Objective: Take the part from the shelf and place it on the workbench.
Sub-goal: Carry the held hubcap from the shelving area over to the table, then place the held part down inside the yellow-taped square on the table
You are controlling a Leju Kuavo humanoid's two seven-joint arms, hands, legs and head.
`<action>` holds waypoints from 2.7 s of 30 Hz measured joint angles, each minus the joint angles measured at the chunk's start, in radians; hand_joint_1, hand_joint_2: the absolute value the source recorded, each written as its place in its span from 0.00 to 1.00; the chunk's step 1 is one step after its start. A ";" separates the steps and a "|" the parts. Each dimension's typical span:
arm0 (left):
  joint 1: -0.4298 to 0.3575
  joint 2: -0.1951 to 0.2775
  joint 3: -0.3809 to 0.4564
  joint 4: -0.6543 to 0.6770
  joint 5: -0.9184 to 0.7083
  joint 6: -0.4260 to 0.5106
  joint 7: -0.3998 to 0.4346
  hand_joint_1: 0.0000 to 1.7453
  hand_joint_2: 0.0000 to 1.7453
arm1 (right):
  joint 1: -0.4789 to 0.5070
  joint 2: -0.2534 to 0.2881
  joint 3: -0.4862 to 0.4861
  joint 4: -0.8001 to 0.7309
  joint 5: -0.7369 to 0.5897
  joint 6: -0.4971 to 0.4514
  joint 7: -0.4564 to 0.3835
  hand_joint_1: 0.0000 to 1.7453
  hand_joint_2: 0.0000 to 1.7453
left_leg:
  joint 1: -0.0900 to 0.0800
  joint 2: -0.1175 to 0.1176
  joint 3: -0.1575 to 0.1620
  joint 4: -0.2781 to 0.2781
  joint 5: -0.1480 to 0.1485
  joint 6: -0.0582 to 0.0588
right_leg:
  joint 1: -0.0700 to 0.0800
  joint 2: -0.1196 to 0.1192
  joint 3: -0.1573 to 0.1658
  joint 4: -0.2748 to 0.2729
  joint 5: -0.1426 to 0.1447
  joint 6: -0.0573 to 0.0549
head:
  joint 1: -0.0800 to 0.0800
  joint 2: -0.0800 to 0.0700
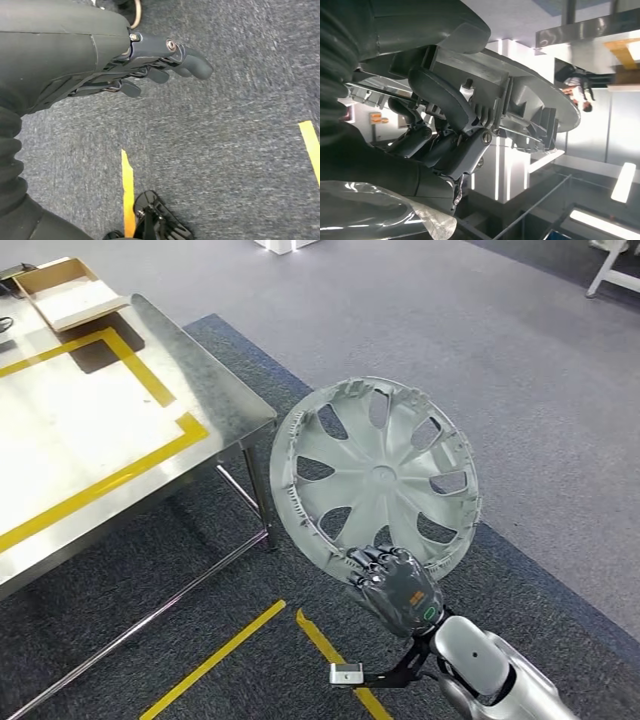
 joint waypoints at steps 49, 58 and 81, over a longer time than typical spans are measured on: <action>0.002 0.024 -0.011 0.029 -0.043 -0.004 0.038 0.00 1.00 | -0.019 -0.004 0.001 0.001 0.009 -0.049 -0.033 1.00 1.00 | -0.006 0.148 -0.004 0.002 -0.006 -0.016 | 0.014 -0.186 0.062 -0.028 -0.043 -0.004 | -0.010 0.000; 0.000 0.025 -0.020 0.031 -0.053 -0.003 0.038 0.00 1.00 | -0.018 -0.004 0.003 0.002 0.010 -0.053 -0.035 1.00 1.00 | 0.004 0.036 0.006 -0.005 -0.004 0.008 | 0.005 -0.061 -0.069 0.173 -0.080 0.006 | 0.001 0.000; 0.002 0.027 -0.021 0.041 -0.031 0.002 0.056 0.00 1.00 | -0.166 -0.001 0.046 0.053 -0.074 -0.045 -0.102 1.00 1.00 | -0.004 0.139 -0.012 -0.005 0.006 -0.011 | 0.012 -0.171 0.060 -0.016 -0.061 0.000 | -0.010 0.000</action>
